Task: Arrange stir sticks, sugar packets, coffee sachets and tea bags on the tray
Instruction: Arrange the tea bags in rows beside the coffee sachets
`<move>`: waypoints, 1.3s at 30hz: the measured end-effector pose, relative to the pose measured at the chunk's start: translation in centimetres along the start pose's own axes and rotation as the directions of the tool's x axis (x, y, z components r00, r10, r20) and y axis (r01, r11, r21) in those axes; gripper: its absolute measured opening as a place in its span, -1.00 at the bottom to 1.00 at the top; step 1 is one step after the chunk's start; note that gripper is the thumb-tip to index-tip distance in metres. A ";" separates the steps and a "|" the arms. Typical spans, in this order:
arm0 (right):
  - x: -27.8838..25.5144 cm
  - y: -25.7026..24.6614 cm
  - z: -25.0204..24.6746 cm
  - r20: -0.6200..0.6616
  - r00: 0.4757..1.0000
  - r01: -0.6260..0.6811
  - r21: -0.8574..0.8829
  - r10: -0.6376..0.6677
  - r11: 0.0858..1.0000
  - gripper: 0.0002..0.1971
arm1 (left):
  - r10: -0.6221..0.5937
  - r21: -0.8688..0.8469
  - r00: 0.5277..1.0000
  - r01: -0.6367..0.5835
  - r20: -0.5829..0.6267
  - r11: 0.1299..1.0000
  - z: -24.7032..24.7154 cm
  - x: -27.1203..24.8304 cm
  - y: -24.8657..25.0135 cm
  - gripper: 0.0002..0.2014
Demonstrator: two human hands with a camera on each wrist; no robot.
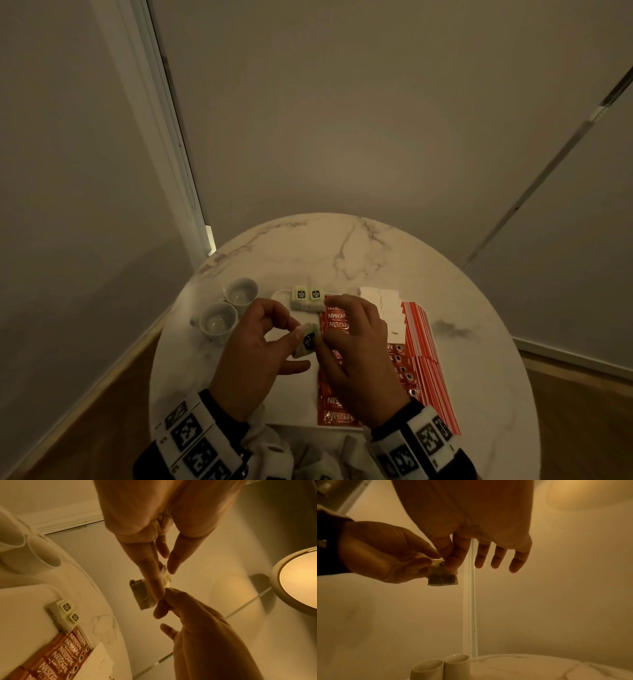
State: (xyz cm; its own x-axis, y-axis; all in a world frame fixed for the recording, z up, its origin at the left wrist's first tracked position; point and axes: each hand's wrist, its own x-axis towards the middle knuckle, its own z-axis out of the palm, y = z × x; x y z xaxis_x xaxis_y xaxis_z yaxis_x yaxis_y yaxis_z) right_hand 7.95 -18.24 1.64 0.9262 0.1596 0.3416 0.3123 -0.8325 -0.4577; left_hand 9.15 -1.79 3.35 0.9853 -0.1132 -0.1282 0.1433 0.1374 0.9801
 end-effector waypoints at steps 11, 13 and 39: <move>0.7 0.0 0.1 -0.039 0.999 0.032 0.157 -0.026 0.987 -0.69 | 0.023 -0.026 1.000 -0.023 -0.014 0.999 -0.1 -0.1 1.1 -0.78; 0.8 -0.1 0.2 -0.019 1.000 0.006 0.205 -0.002 0.979 -0.67 | 0.029 -0.021 0.999 -0.029 -0.024 0.999 -0.1 -0.2 1.2 -0.78; 8.2 1.1 -0.4 0.561 0.826 0.058 0.015 -0.056 0.998 -0.92 | -0.146 0.360 0.988 0.122 0.040 0.925 -0.6 3.4 -5.1 -0.91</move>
State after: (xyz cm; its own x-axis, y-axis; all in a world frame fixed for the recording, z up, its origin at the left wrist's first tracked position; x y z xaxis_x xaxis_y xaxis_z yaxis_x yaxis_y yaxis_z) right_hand 15.82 -18.05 4.32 0.8661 0.4759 -0.1528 0.3681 -0.8141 -0.4492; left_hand 11.83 -2.29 -2.20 0.9492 -0.1717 -0.2636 0.2191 -0.2408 0.9455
